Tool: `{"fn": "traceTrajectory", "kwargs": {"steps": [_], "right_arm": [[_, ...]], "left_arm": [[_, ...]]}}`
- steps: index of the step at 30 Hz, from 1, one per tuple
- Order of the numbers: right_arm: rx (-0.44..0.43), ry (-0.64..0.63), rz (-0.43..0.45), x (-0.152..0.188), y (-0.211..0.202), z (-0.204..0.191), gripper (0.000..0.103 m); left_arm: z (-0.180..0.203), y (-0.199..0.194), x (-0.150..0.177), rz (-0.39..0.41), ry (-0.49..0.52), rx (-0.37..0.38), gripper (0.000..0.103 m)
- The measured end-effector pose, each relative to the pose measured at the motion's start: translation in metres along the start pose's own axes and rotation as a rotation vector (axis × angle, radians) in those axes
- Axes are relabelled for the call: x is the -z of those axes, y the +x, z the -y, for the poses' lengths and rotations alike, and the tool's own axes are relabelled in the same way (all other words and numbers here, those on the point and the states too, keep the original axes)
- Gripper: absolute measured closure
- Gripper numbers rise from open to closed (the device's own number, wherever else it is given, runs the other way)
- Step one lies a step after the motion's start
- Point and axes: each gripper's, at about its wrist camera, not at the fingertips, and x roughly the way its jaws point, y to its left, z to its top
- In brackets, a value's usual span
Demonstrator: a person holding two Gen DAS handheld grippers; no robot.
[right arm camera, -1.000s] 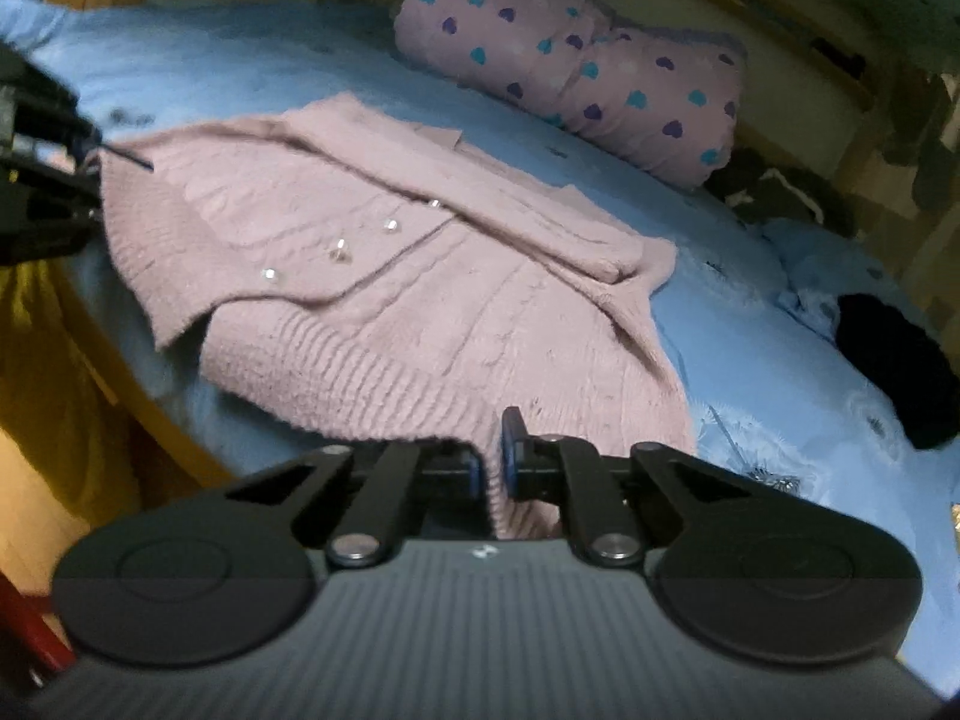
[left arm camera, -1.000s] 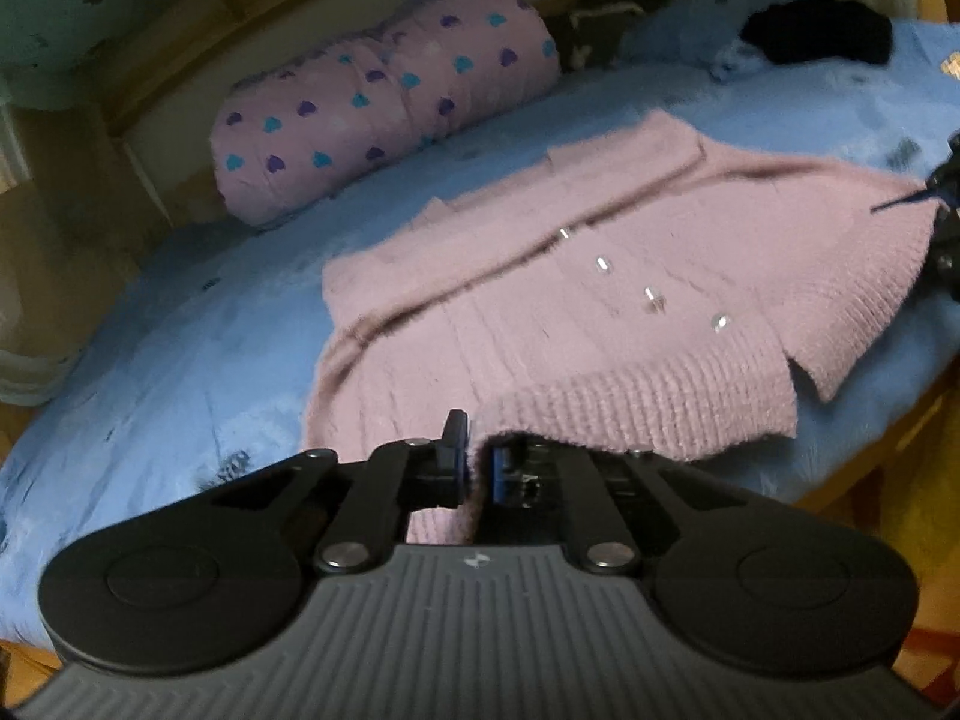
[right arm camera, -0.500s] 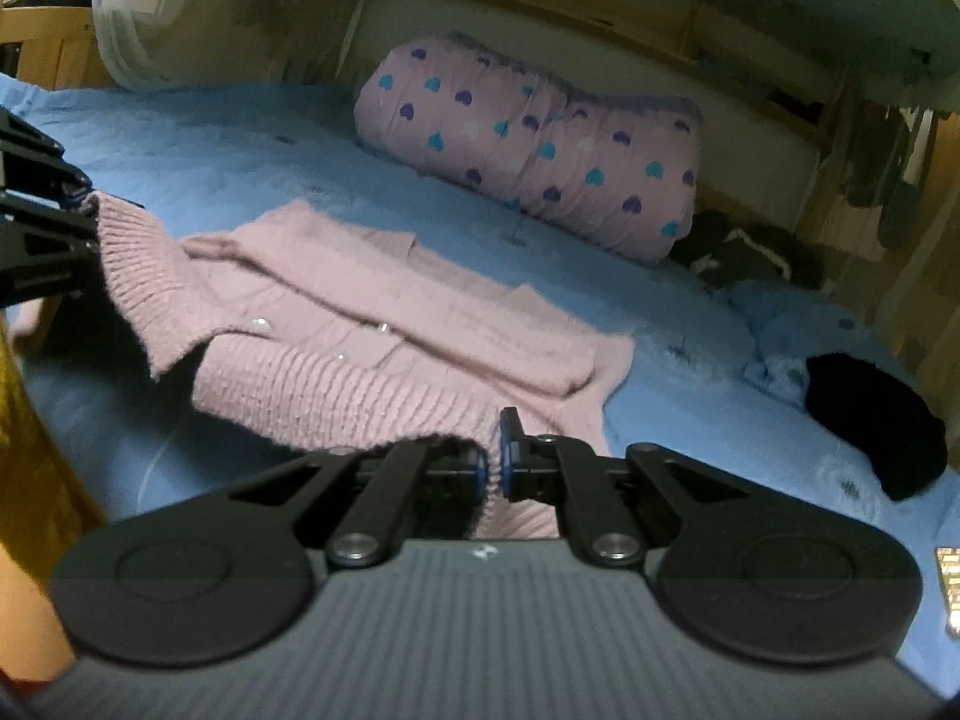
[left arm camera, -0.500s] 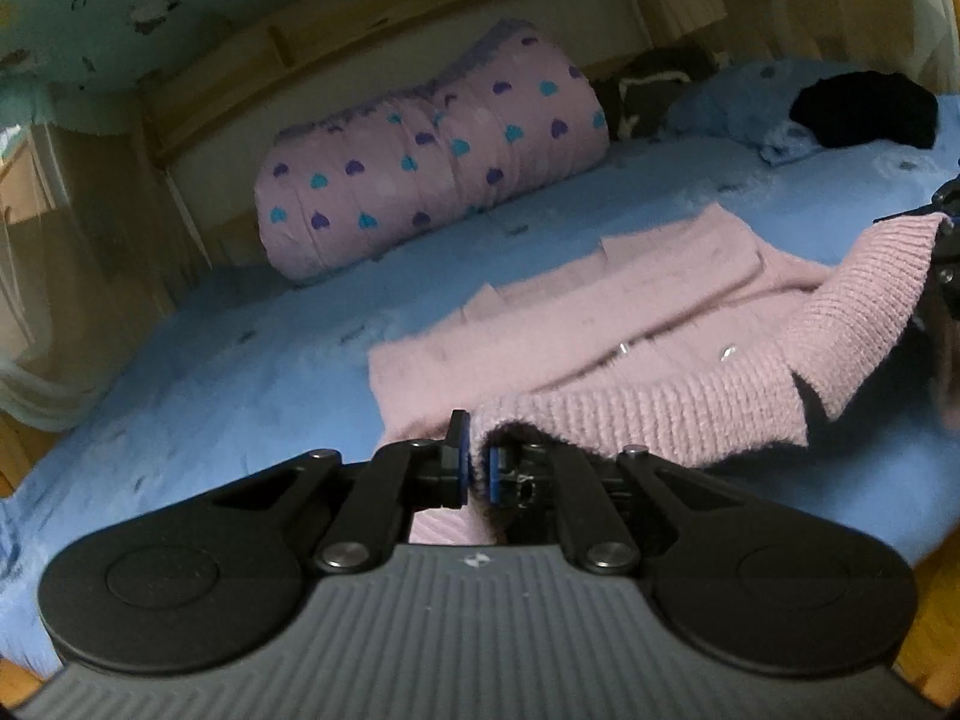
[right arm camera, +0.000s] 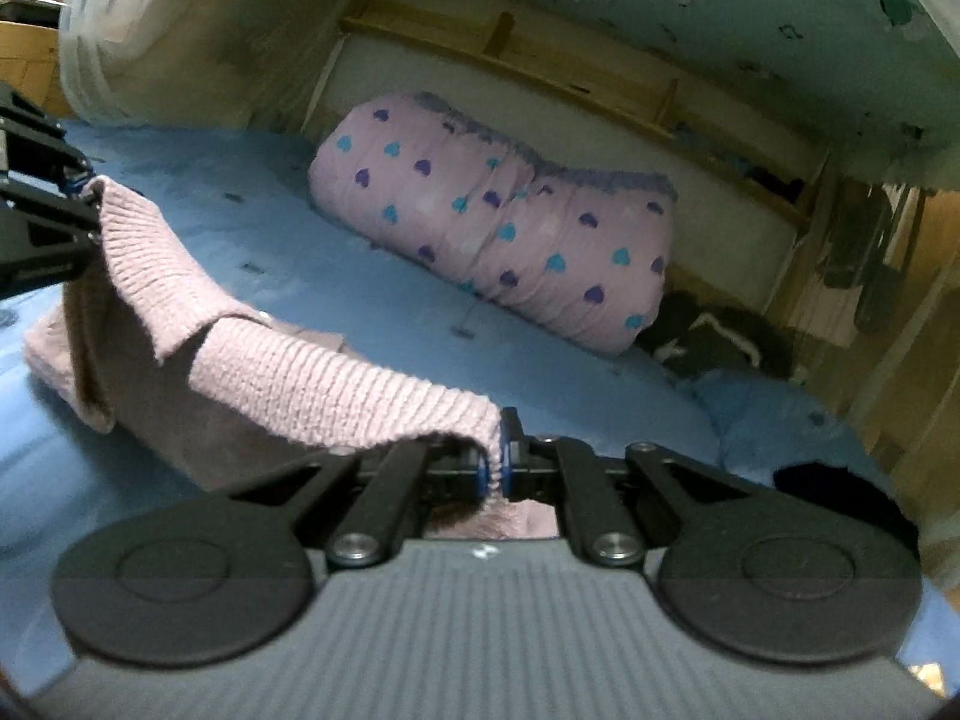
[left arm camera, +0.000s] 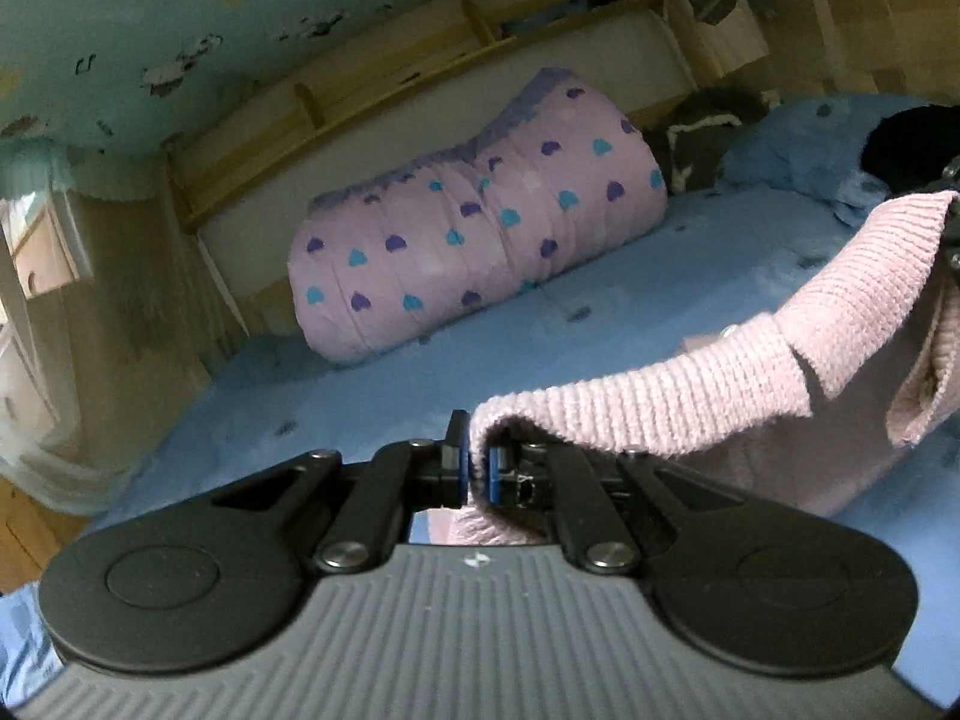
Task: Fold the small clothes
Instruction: 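Lift the hem with both grippers and fold it over toward the collar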
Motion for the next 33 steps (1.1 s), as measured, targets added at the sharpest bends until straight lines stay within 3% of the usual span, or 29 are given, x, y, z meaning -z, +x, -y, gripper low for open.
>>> {"fn": "traceTrajectory", "kwargs": {"steps": [7,14,27,33], "right_arm": [[0.044,-0.018,0.025,-0.023,0.052,0.019,0.096],[0.064,-0.022,-0.004,-0.028,0.113,0.024,0.096],[0.032,-0.054,-0.17,0.015,0.224,0.003,0.096],[-0.023,-0.063,-0.266,0.037,0.254,-0.004,0.096]], "left_arm": [[-0.006,0.069,-0.04,0.015,0.003,-0.018,0.096],[0.004,0.151,-0.049,-0.037,0.011,-0.014,0.096],[0.044,0.284,0.002,-0.216,0.06,0.053,0.096],[0.056,0.301,0.027,-0.268,0.074,0.081,0.095]]}}
